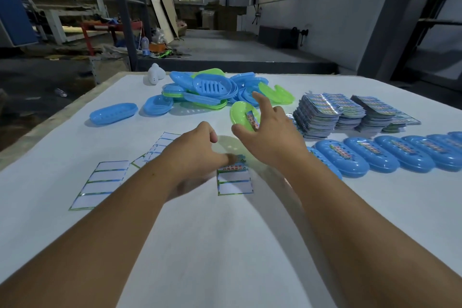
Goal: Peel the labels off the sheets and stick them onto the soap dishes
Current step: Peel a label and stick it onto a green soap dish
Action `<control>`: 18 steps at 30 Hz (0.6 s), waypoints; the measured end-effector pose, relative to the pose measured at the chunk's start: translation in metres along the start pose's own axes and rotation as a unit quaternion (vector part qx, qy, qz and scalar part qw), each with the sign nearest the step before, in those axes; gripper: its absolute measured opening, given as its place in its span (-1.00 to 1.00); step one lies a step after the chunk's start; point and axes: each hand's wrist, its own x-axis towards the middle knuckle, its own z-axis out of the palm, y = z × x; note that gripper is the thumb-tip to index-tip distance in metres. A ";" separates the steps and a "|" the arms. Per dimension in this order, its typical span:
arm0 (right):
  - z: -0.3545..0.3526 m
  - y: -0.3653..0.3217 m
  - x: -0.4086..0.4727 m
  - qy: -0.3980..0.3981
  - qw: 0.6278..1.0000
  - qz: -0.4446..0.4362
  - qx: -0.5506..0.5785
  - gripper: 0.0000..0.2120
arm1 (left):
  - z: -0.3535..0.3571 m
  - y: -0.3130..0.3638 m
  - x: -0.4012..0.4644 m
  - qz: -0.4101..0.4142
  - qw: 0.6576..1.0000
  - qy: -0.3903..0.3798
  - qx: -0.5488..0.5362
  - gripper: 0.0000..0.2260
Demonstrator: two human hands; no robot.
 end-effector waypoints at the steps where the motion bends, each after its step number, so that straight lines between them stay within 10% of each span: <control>1: -0.006 0.001 -0.002 -0.014 1.000 0.003 -0.020 -0.24 | -0.001 0.001 0.000 0.004 1.000 -0.006 0.014 -0.49; 9: -0.037 0.003 -0.030 -0.114 0.965 0.050 -0.230 -0.34 | -0.005 -0.002 0.002 -0.003 1.000 -0.005 -0.002 -0.52; 18: -0.032 0.008 -0.060 -0.077 0.971 0.054 -0.220 -0.34 | -0.004 -0.002 0.004 -0.002 1.000 0.002 0.009 -0.54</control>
